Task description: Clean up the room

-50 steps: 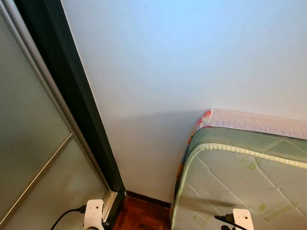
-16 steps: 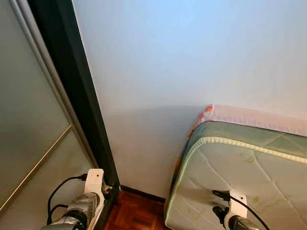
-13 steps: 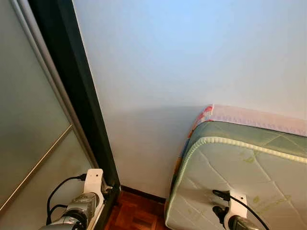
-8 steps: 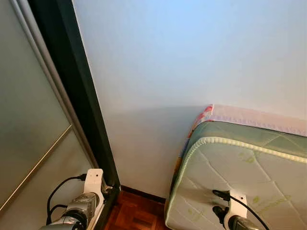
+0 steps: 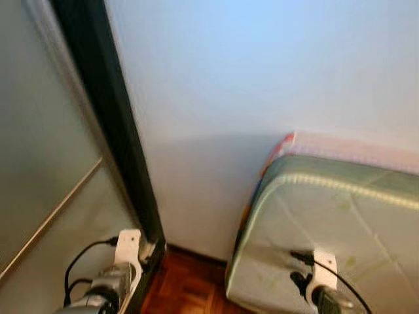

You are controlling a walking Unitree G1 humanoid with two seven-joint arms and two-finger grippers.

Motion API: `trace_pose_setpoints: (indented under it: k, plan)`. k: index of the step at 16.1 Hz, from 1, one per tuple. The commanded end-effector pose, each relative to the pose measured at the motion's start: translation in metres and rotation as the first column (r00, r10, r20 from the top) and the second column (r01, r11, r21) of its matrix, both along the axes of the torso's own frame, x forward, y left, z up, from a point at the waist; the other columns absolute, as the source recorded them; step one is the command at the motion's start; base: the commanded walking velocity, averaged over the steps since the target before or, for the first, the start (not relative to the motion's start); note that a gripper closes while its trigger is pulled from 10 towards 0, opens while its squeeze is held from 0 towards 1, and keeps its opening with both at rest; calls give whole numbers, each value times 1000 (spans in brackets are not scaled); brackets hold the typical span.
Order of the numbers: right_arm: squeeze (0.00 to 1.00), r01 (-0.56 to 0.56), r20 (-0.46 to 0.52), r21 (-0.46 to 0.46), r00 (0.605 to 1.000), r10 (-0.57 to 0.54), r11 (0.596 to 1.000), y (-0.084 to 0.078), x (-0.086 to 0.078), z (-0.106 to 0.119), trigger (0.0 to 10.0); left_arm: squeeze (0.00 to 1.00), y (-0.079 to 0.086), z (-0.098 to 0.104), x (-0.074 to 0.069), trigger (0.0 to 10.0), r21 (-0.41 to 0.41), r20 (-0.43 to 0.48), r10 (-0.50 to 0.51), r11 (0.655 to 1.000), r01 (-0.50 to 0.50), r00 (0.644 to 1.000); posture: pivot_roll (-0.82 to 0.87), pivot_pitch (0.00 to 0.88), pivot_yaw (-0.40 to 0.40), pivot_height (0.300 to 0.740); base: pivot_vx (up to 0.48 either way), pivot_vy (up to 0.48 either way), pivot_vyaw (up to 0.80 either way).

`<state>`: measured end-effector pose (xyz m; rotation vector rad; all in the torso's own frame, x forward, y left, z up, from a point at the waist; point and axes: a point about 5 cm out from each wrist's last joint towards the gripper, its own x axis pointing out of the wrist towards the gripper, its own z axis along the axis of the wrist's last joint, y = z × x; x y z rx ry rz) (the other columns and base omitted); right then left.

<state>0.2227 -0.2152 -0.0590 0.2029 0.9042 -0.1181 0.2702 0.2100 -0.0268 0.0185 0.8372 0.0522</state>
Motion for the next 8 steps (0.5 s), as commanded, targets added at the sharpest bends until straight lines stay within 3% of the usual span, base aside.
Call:
trace_pose_setpoints:
  k: [1,8]
  plan:
    - [0,1,2,-5,1000,-1,1000,-2,1,1,10000,0,1,-3,-3,10000,-8,-22,13,1000,-14,1000,-74,0,-39,740,-289,0,0]
    - [0,2,2,-6,1000,-2,1000,-3,1,1,10000,0,1,-2,-3,10000,-8,-20,18,1000,-19,1000,-77,0,-40,740,-292,0,0]
